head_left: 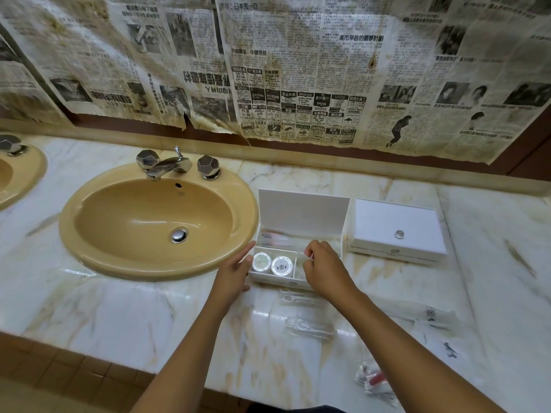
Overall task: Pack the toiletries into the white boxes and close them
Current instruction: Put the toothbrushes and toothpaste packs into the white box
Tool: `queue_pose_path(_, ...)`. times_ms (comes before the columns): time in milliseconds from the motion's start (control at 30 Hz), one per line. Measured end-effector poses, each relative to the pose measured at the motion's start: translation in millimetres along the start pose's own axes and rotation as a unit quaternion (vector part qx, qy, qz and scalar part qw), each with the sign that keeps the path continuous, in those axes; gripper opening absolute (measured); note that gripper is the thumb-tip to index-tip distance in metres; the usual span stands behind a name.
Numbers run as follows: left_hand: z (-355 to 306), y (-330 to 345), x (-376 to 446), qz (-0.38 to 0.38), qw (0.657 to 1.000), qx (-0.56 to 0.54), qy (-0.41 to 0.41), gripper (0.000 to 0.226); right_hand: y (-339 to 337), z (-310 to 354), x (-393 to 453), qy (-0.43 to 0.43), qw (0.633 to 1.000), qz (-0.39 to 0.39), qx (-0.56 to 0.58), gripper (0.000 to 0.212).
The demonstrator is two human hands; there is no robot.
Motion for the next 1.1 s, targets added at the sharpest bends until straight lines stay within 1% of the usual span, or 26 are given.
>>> queue_pose_path(100,0,1,0,0.000,1.000,-0.003,-0.001,0.031,3,-3,2,-0.007,0.999,-0.007,-0.040,0.027)
queue_pose_path(133,0,1,0,0.001,1.000,-0.003,0.000,0.031,3,-4,2,-0.009,0.998,-0.015,-0.055,0.030)
queue_pose_path(200,0,0,0,0.001,1.000,-0.003,0.000,0.032,2,-6,0,-0.005,0.997,-0.036,-0.075,0.028)
queue_pose_path(267,0,0,0,0.002,1.000,-0.003,0.000,0.032,0,-7,-1,-0.004,0.994,-0.055,-0.094,0.021)
queue_pose_path(333,0,1,0,0.003,1.000,-0.003,-0.001,0.031,0,-8,-2,-0.001,0.994,-0.048,-0.098,0.017)
queue_pose_path(433,0,0,0,0.002,1.000,-0.006,-0.003,0.031,4,-10,-2,0.009,0.994,-0.027,-0.101,0.021)
queue_pose_path(600,0,1,-1,0.001,1.000,-0.005,-0.003,0.031,11,-10,0,0.021,0.989,0.016,-0.144,0.023)
queue_pose_path(700,1,0,0,-0.001,1.000,-0.005,-0.002,0.030,12,-8,-2,0.020,0.987,0.045,-0.155,0.034)
queue_pose_path(767,1,0,0,-0.001,1.000,-0.005,-0.002,0.030,13,-7,-4,0.019,0.987,0.051,-0.151,0.036)
queue_pose_path(800,1,0,0,-0.001,1.000,-0.004,-0.002,0.031,13,-7,-5,0.018,0.989,0.043,-0.143,0.032)
queue_pose_path(867,0,0,-1,0.000,1.000,-0.005,-0.003,0.031,7,-2,-8,-0.005,0.992,-0.004,-0.129,0.023)
queue_pose_path(933,0,1,-1,0.001,1.000,-0.005,-0.003,0.032,-5,7,-12,-0.032,0.990,-0.066,-0.124,0.021)
queue_pose_path(1000,0,1,-1,0.001,1.000,-0.003,-0.005,0.033,-14,17,-16,-0.056,0.988,-0.105,-0.102,0.020)
queue_pose_path(1033,0,1,-1,0.000,1.000,-0.002,-0.005,0.033,-15,21,-19,-0.069,0.987,-0.108,-0.095,0.019)
queue_pose_path(1100,-1,1,-1,-0.001,1.000,-0.002,-0.005,0.034,-9,28,-21,-0.089,0.987,-0.069,-0.113,0.019)
Point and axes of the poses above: each hand's wrist, its own x-axis towards the middle knuckle, its own y-axis out of the palm, z = x × y, the point moved 6 cm from there along x, towards the middle knuckle, and after that the axes turned 15 degrees about -x, right-handed, at the moved point
